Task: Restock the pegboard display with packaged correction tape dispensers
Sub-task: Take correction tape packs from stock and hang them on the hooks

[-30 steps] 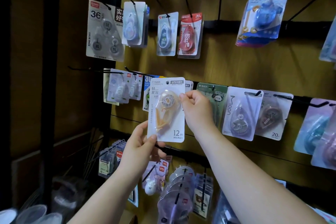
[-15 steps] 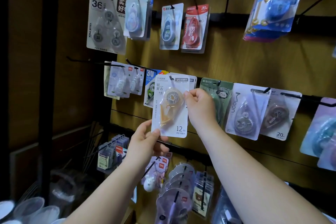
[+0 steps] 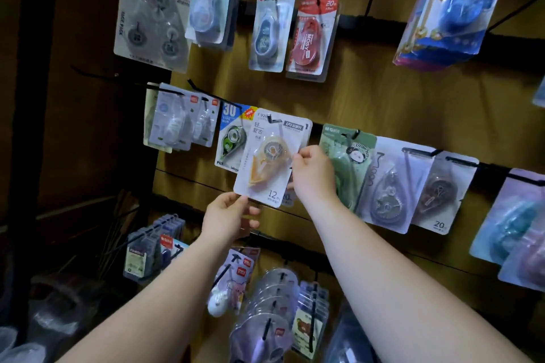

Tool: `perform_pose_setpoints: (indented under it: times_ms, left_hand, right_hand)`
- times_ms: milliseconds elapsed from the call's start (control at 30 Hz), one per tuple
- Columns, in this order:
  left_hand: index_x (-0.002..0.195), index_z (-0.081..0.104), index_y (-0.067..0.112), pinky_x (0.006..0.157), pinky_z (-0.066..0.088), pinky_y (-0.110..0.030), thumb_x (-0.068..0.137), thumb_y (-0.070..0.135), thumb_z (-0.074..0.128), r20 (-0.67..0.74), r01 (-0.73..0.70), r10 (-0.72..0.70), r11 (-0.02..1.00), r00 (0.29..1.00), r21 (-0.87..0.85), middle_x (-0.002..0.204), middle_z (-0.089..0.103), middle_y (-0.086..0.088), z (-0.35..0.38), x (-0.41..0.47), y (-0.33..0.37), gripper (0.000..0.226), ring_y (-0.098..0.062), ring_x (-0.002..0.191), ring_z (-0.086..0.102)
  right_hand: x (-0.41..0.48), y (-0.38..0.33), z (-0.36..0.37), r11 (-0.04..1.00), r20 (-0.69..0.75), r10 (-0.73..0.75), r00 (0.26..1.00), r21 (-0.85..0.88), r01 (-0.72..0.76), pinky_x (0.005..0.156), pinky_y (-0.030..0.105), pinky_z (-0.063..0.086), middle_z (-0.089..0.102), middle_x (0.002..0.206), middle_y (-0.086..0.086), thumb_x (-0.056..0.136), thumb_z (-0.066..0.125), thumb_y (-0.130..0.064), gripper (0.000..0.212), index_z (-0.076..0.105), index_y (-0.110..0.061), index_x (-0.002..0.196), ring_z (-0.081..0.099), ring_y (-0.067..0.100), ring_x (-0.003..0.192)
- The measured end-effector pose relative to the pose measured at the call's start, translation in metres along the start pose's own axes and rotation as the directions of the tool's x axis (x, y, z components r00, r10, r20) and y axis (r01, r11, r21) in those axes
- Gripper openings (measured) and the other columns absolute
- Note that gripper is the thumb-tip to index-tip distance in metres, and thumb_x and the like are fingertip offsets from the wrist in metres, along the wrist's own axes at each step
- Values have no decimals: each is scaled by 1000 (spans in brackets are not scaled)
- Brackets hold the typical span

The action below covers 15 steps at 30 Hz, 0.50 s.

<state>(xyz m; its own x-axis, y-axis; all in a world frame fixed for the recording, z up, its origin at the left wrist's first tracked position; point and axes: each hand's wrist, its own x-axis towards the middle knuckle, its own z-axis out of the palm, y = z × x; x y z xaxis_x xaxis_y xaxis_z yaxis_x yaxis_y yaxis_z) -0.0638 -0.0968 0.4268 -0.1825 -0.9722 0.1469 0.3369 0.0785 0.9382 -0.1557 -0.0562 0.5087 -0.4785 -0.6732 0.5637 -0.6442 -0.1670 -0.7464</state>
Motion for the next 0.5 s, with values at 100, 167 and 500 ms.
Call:
perform_pose_setpoints:
  times_ms: [100, 167, 500]
  left_hand:
    - [97, 50, 13, 42, 45, -19, 94, 17, 43, 20, 18, -18, 999, 1000, 42, 67, 60, -6, -10, -17, -10, 8, -8, 36, 53]
    - [90, 51, 13, 38, 42, -15, 94, 13, 43, 42, 0, -2, 998, 999, 58, 64, 58, -8, -17, -40, -14, 9, -4, 29, 50]
    - [65, 57, 3, 34, 38, -13, 89, -1, 47, 255, 150, -181, 979, 950, 135, 40, 57, -2, -39, -162, -90, 26, -9, 29, 50]
  right_hand:
    - [-16, 6, -4, 996, 46, 67, 997, 53, -70, 86, 53, 51, 57, 88, 6, 90, 44, -14, 5, 41, -18, 88, 62, 37, 94]
    - [-35, 13, -11, 993, 90, 102, 991, 57, -108, 89, 47, 50, 56, 80, 0, 90, 43, -10, 15, 41, -15, 105, 61, 29, 93]
    - [-171, 97, -70, 933, 366, 342, 866, -23, -359, 58, 15, 47, 57, 69, -1, 92, 41, -2, 29, 49, -20, 72, 54, 10, 61]
